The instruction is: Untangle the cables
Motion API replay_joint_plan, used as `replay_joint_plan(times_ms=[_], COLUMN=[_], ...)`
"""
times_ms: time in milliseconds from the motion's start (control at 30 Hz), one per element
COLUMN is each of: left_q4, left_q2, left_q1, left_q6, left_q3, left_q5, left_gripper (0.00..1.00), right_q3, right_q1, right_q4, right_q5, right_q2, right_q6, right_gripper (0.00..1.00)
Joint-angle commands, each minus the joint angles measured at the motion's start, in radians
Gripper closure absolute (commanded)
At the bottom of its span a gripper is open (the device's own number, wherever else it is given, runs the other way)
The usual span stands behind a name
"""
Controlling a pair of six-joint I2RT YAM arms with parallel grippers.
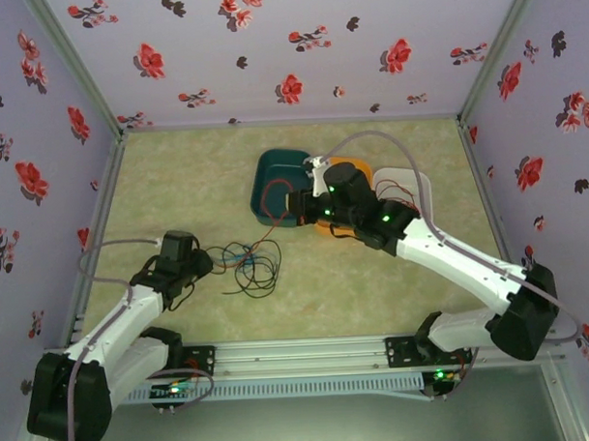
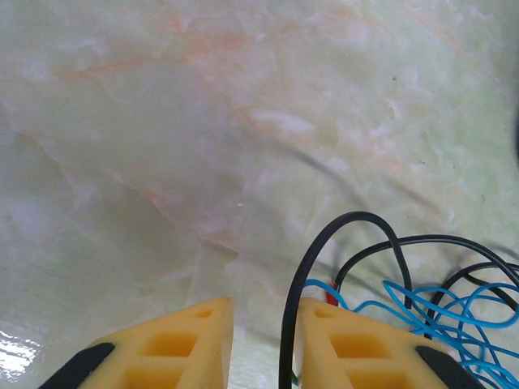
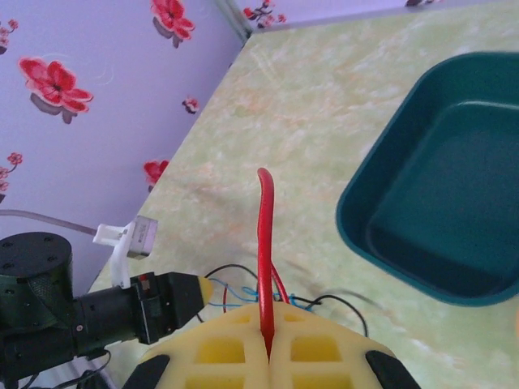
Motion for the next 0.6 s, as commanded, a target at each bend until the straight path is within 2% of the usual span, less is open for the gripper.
replay_joint_plan(times_ms=[0,167,400,500,567], left_q4=[-0.028,-0.033,-0.042,-0.042,-0.049], left_q2=[-0.011,-0.016,-0.020,-0.029,-0.034], left_q1=[0.013,0.018,0.019,0.019,0.022], left_q6=[-0.023,-0.023,-0.026,-0.030,-0.029], left_q3=[-0.008,-0.008,-0.001,0.005,0.016], left_q5=[-0.022,-0.021,-0.021,-0.020,-0.021], left_gripper=[0.73,0.73,0.71,0.63,0.54], right_q3=[0.060,0.119,0.162,0.164,0.167], right_q1=[-0.007,-0.006,-0.007,-0.007,-0.008], right_q4=[-0.084,-0.181,-0.268,-0.299,-0.321], right_q5=[0.099,0.175,0.364,0.511,0.618], right_q2=[-0.070,-0.143,-0.264,-0.303,-0.317], right_q6=[-0.080,-0.141,-0.194,-0.211,-0.211], right_gripper=[1.00,1.00,1.00,1.00,1.00])
